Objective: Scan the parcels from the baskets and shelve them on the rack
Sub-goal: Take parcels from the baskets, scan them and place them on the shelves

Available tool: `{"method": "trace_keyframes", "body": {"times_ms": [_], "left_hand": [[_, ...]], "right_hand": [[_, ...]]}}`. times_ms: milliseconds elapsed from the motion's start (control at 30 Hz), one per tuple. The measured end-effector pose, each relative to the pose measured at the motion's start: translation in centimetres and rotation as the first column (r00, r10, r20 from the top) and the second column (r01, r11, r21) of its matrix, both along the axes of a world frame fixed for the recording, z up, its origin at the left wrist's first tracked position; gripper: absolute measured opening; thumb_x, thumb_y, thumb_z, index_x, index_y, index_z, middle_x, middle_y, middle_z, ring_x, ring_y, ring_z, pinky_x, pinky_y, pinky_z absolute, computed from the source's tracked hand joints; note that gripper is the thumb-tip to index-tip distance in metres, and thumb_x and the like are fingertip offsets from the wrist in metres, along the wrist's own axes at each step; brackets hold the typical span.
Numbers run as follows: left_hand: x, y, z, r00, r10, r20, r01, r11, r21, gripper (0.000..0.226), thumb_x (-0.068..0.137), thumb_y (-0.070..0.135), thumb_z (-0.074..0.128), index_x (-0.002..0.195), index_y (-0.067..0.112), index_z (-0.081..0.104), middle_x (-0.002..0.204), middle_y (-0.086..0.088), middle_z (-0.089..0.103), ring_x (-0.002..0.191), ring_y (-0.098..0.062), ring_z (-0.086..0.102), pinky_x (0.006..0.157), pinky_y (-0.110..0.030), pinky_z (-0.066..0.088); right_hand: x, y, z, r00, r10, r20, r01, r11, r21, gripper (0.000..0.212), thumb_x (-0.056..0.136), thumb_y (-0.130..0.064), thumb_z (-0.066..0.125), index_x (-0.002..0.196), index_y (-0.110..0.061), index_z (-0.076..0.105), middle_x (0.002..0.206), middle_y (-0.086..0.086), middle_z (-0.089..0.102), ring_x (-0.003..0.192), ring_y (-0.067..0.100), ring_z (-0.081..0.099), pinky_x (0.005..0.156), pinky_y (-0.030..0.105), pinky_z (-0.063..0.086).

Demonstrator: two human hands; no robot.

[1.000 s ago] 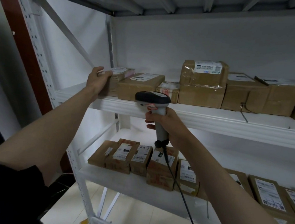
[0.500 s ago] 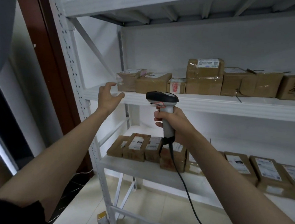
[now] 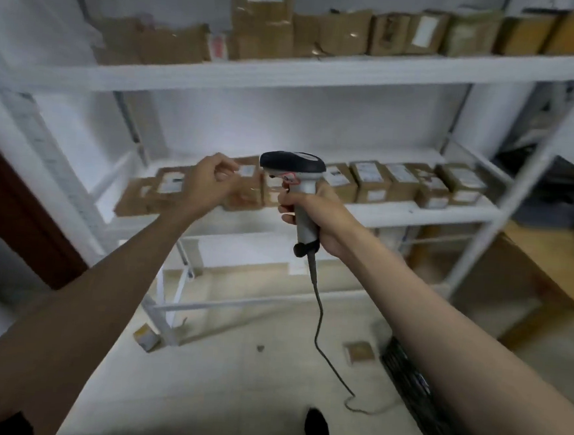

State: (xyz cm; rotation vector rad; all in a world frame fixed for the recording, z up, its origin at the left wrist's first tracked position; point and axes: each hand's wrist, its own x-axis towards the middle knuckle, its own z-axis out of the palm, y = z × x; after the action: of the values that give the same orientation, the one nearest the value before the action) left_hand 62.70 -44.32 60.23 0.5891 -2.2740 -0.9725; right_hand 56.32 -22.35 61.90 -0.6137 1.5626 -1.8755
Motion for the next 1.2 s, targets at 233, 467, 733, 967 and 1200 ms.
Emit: {"method": "trace_keyframes", "body": {"times_ms": [233,467,733,967,1200], "left_hand": [[-5.3,14.9,-4.1,0.91,-0.369,0.189,0.357,0.929,0.095,0.013,0.092,0.016,0.068,0.105,0.013,0.069,0.096,-0.001,0.067,0.075,-0.002,0.058,0.072,-0.019,0.047],[-9.6,34.2,-8.4,0.692,-0.642,0.331,0.633,0.759,0.148,0.011,0.096,0.015,0.066,0.105,0.01,0.069,0.105,-0.011,0.069,0.096,-0.022,0.063,0.08,-0.022,0.048],[-11.1,58.2,-14.3,0.408,-0.805,0.432,0.835,0.52,0.181,0.004,0.096,0.016,0.066,0.098,0.014,0.068,0.086,-0.004,0.066,0.076,-0.012,0.06,0.074,-0.026,0.047],[-9.8,74.2,-18.9,0.185,-0.868,0.461,0.91,0.329,0.254,0.006,0.093,0.02,0.067,0.098,0.017,0.071,0.075,0.006,0.06,0.061,0.003,0.052,0.063,-0.016,0.042],[-10.7,83.1,-24.0,0.015,-0.853,0.522,0.916,0.22,0.334,0.005,0.093,0.017,0.066,0.096,0.018,0.07,0.076,0.004,0.061,0.054,0.009,0.052,0.057,-0.009,0.042]], "right_hand": [[-0.4,16.0,-4.4,0.949,-0.293,0.116,0.289,0.956,0.045,0.023,0.089,0.008,0.063,0.108,-0.005,0.059,0.092,0.012,0.057,0.071,0.018,0.06,0.065,0.028,0.053],[0.7,34.7,-8.3,0.779,-0.574,0.253,0.586,0.81,0.036,0.017,0.091,0.01,0.059,0.101,-0.003,0.055,0.075,0.012,0.058,0.061,0.018,0.055,0.059,0.029,0.048],[4.7,56.1,-12.8,0.482,-0.806,0.344,0.814,0.557,0.166,0.013,0.091,0.007,0.061,0.094,-0.004,0.056,0.072,0.01,0.058,0.059,0.016,0.058,0.057,0.025,0.054],[8.1,70.2,-15.7,0.307,-0.886,0.346,0.901,0.388,0.194,0.021,0.091,0.013,0.054,0.093,-0.007,0.051,0.075,0.01,0.051,0.059,0.016,0.05,0.054,0.025,0.044],[10.2,78.0,-20.7,0.153,-0.888,0.435,0.921,0.288,0.264,0.023,0.091,0.012,0.056,0.106,-0.005,0.051,0.079,0.01,0.054,0.06,0.015,0.053,0.055,0.024,0.047]]}}
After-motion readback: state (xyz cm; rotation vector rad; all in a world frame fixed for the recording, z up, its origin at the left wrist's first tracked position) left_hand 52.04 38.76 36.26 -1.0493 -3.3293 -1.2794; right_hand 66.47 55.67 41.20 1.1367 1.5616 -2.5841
